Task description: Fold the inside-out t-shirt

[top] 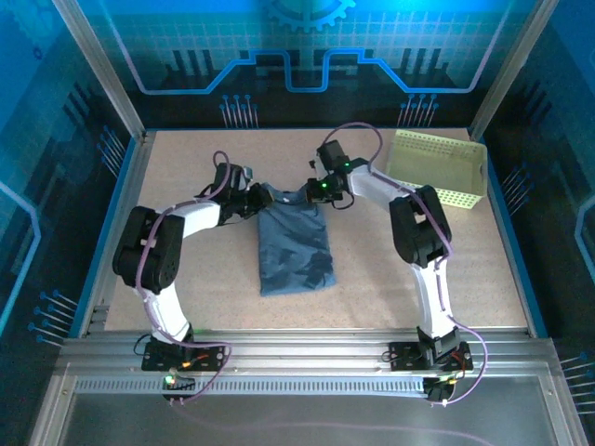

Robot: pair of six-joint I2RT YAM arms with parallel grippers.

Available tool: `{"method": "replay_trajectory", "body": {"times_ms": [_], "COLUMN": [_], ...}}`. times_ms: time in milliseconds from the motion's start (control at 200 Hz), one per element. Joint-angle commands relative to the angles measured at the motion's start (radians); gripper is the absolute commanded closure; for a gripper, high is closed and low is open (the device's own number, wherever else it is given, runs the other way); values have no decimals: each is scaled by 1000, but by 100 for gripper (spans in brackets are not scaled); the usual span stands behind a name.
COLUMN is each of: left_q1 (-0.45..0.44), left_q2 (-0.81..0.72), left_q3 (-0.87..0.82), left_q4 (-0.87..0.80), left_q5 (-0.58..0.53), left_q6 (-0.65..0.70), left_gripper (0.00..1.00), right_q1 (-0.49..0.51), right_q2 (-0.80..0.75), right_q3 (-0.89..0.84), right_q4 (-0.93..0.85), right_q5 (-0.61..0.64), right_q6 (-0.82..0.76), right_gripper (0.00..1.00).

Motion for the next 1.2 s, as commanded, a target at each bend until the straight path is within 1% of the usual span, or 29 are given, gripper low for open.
{"method": "replay_trajectory", "body": {"times_ms": [0, 175, 285, 405, 605, 680, 760, 810, 855, 1061, 1101, 1196], "left_q1": [16, 19, 23, 32, 32, 33, 33, 31, 27, -15, -27, -50], "left_q2": [-77, -124, -148, -152, -104, -91, -94, -104, -115, -137, -145, -187], "left_q3": [-12, 26, 78, 180, 376, 397, 370, 324, 259, -55, -115, -293], "left_q4": [72, 73, 64, 63, 106, 159, 229, 287, 350, 617, 665, 841], "left_q5": [36, 52, 50, 54, 49, 58, 75, 87, 93, 173, 181, 190], "left_q6": [-5, -7, -10, -9, 18, 14, 3, -2, -4, -39, -57, -130], "left_gripper": [94, 100, 100, 100, 100, 100, 100, 100, 100, 100, 100, 100], "right_q1": [-26, -48, -57, -68, -83, -86, -85, -82, -75, -36, -28, -11], "right_q2": [-99, -155, -169, -161, -93, -71, -64, -74, -96, -295, -342, -431], "right_q3": [-21, 15, 89, 216, 508, 591, 618, 592, 527, 29, -73, -234], "right_q4": [51, 57, 32, -9, -94, -109, -113, -105, -79, 165, 202, 243], "right_q5": [-33, -69, -85, -94, -104, -118, -133, -144, -144, -138, -129, -117], "right_q6": [-6, -4, -7, -22, -47, -54, -59, -67, -80, -112, -113, -113], "right_gripper": [100, 100, 100, 100, 100, 100, 100, 100, 100, 100, 100, 100]}}
